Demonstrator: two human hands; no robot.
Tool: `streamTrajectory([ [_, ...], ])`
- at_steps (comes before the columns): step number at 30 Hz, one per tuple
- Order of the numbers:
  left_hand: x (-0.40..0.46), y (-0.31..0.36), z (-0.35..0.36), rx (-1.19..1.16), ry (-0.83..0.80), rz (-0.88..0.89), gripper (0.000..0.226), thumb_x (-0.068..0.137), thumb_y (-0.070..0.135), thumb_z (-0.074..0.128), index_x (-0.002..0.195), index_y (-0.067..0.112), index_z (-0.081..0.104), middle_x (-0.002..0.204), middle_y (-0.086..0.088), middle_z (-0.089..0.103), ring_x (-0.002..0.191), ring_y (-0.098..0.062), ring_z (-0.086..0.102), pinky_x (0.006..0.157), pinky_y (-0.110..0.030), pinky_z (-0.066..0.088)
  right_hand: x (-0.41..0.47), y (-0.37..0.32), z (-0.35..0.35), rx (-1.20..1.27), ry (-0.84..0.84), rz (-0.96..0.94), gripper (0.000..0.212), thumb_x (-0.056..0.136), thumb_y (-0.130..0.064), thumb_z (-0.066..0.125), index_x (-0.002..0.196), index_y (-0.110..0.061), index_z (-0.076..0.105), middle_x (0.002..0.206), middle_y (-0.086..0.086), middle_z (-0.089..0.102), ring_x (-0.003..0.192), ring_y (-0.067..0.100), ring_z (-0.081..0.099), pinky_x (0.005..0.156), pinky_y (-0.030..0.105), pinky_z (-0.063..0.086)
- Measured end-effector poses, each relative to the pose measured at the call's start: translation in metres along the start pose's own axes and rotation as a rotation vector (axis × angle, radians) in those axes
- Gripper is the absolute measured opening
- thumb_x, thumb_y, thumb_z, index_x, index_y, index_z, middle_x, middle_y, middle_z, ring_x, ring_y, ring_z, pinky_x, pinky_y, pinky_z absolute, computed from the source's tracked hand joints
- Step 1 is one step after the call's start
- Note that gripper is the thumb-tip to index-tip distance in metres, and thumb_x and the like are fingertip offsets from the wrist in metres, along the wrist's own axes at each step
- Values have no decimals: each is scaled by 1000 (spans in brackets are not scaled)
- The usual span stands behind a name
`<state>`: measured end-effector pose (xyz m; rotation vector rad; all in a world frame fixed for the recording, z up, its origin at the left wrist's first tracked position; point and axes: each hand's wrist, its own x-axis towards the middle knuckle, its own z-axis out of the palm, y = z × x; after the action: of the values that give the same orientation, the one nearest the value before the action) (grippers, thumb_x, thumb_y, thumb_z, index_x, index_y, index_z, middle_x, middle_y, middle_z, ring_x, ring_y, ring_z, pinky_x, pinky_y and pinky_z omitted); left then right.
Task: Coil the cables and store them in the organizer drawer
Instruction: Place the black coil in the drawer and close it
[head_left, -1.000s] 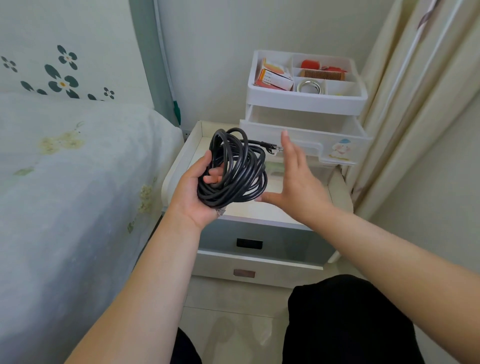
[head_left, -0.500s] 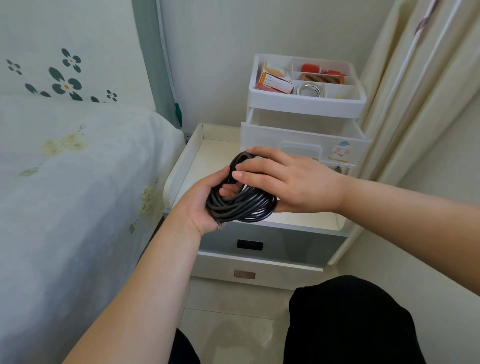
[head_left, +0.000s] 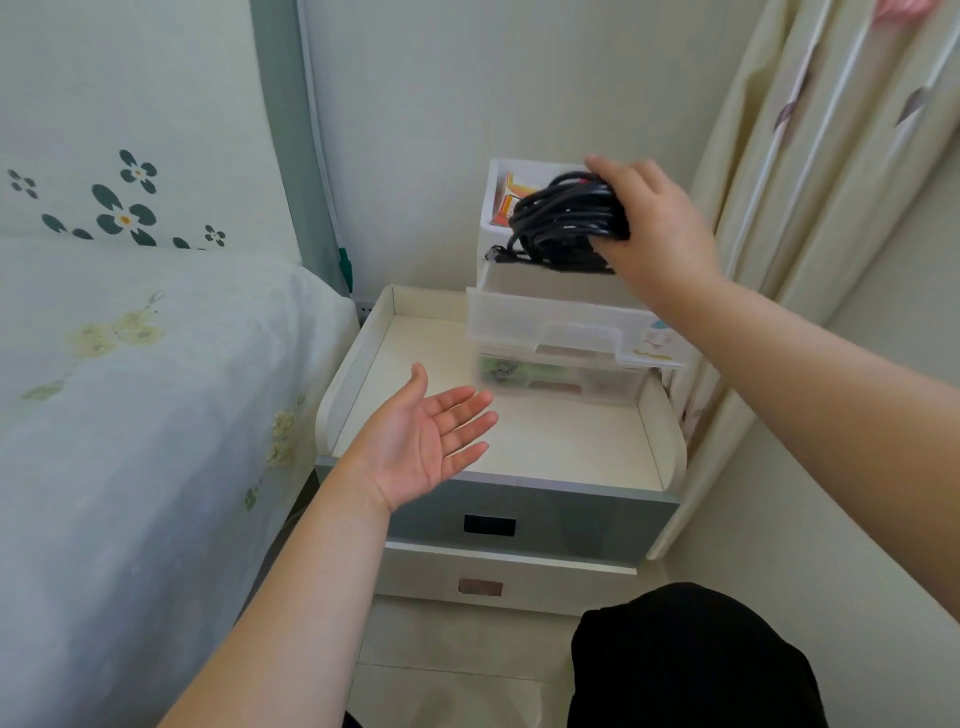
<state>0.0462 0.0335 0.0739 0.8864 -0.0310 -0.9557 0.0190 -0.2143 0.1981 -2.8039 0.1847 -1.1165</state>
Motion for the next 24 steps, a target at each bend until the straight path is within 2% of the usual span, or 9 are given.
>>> streamTrajectory([
  [3,3,-2,-1,4,-5,-7,53,95,55,38,115,10,59,103,-4,73,89,-20,72,64,-31,60,6,10,18,-79,-96,44,59,83,-34,64,138,-23,45,131,8,52,119,34,46,96,41,41],
  [6,8,-3,-2,18,7,-1,49,97,52,39,115,10,59,101,-4,73,86,-19,72,64,-30,59,7,15,31,-165,-259,60,79,76,-57,66,141,-23,38,133,9,47,123,32,41,96,44,41],
  [10,13,-4,-5,-2,61,9,42,97,46,43,110,11,61,91,-2,74,74,-15,72,59,-26,58,0,23,47,-342,-414,-15,95,75,-76,45,149,-24,18,140,12,39,132,32,30,91,46,45],
  [13,17,-5,-9,-21,107,33,36,97,42,46,107,11,61,86,-1,73,68,-13,70,56,-25,57,-3,29,52,-361,-435,-36,93,79,-77,31,151,-22,10,141,14,36,134,34,26,93,48,44],
  [16,20,-6,-10,-11,134,50,33,97,40,48,105,11,62,84,0,73,67,-13,70,55,-24,56,-6,32,56,-360,-394,-73,70,93,-60,23,151,-22,9,133,15,39,125,33,32,89,48,45],
  [18,21,-6,-9,2,148,57,33,97,40,49,106,11,62,84,0,73,67,-13,70,54,-24,56,-8,30,59,-340,-377,-75,64,97,-53,24,151,-23,10,130,14,40,122,32,33,85,46,47],
  [20,22,-7,-8,12,163,66,32,97,39,49,107,11,62,85,-1,73,67,-13,70,54,-24,56,-11,27,58,-310,-416,-91,70,94,-58,24,151,-22,10,134,11,38,127,30,30,87,46,47],
  [22,23,-7,-8,22,170,71,32,97,38,49,107,11,62,85,-1,73,68,-13,70,54,-24,56,-16,25,54,-305,-477,-124,85,87,-69,25,151,-17,4,142,10,33,133,29,26,92,47,45],
  [24,24,-8,-7,27,173,75,31,97,38,49,105,11,63,84,0,74,67,-13,70,54,-23,56,-22,26,50,-340,-505,-158,92,85,-71,30,151,-12,2,151,10,26,140,29,21,98,47,42],
])
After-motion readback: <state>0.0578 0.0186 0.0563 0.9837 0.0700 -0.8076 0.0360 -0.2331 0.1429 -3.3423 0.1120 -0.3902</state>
